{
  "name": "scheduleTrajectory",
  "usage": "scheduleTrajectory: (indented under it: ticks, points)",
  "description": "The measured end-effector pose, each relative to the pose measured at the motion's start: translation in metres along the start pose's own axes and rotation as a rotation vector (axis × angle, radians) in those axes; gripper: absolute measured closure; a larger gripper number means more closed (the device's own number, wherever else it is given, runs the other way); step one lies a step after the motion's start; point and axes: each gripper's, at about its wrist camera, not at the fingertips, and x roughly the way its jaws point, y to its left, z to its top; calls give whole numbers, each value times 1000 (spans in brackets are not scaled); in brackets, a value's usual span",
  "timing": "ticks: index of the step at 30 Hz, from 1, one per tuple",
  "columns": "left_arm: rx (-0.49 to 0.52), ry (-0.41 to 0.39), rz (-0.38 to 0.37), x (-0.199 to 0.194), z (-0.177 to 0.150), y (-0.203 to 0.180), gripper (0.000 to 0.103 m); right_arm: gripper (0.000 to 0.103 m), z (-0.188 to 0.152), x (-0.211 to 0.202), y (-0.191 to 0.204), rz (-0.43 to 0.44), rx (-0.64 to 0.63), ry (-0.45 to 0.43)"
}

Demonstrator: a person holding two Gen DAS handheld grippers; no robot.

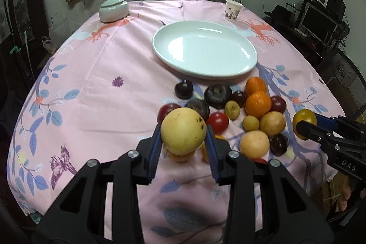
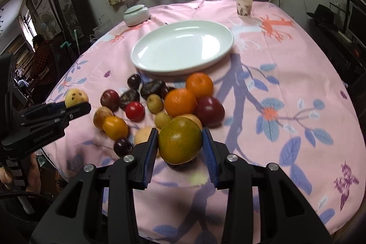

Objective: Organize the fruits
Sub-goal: 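Carry both fruits onto the white plate and open both grippers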

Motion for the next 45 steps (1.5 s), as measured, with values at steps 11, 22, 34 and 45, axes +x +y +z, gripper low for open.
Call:
scheduleTrajectory:
  ticks: [11, 22, 34, 45]
  points:
    - [54, -17, 27, 51, 142, 6, 66, 64, 139, 49, 1, 43, -120, -35]
    - [36, 191, -25, 208, 219, 3, 66, 64, 227, 211, -58, 29, 5, 209]
    - [-6, 233, -53, 243, 231, 5, 53, 38, 238, 218, -55, 8, -22, 187]
    - [-98, -35, -119, 85, 156, 30, 2, 1, 150, 64, -19, -138, -162, -49]
